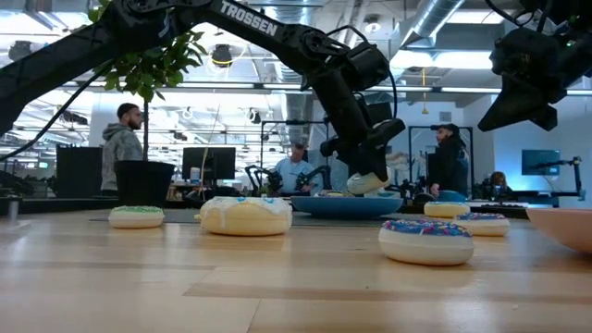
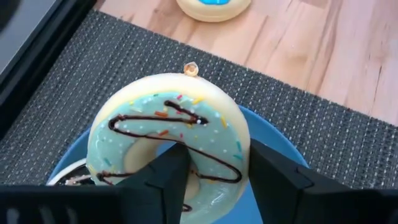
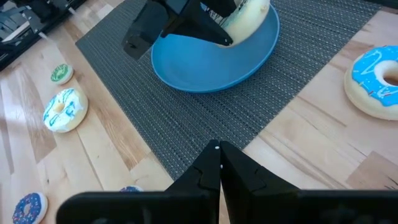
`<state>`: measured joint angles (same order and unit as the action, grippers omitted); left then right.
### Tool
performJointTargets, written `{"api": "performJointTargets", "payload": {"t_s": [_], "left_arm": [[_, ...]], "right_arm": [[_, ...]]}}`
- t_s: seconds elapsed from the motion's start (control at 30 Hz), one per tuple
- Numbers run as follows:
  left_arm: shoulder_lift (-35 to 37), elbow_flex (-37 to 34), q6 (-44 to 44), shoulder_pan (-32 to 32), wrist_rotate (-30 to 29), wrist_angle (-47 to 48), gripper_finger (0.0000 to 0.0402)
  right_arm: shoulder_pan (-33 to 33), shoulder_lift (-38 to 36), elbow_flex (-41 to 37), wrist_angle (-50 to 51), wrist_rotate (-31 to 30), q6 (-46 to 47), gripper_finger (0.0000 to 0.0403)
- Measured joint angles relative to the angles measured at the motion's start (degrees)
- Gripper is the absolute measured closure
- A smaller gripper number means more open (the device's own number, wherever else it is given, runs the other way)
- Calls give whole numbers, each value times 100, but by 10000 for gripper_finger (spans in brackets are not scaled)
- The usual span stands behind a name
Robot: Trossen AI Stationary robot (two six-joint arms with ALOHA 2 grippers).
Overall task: Pick & Place donuts
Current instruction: Put the large light blue donut on the blue plate, then put the top small dark blue donut on the pink plate
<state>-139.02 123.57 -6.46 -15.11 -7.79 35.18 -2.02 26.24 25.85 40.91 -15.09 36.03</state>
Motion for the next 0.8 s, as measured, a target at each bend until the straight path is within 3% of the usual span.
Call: {"api": "performJointTargets", "payload": {"t_s": [0.8], "left_arm": [[11,-4,14,2,157,254,223]], "right_arm": [[-1,0,-2,-1,0,0,402]]}}
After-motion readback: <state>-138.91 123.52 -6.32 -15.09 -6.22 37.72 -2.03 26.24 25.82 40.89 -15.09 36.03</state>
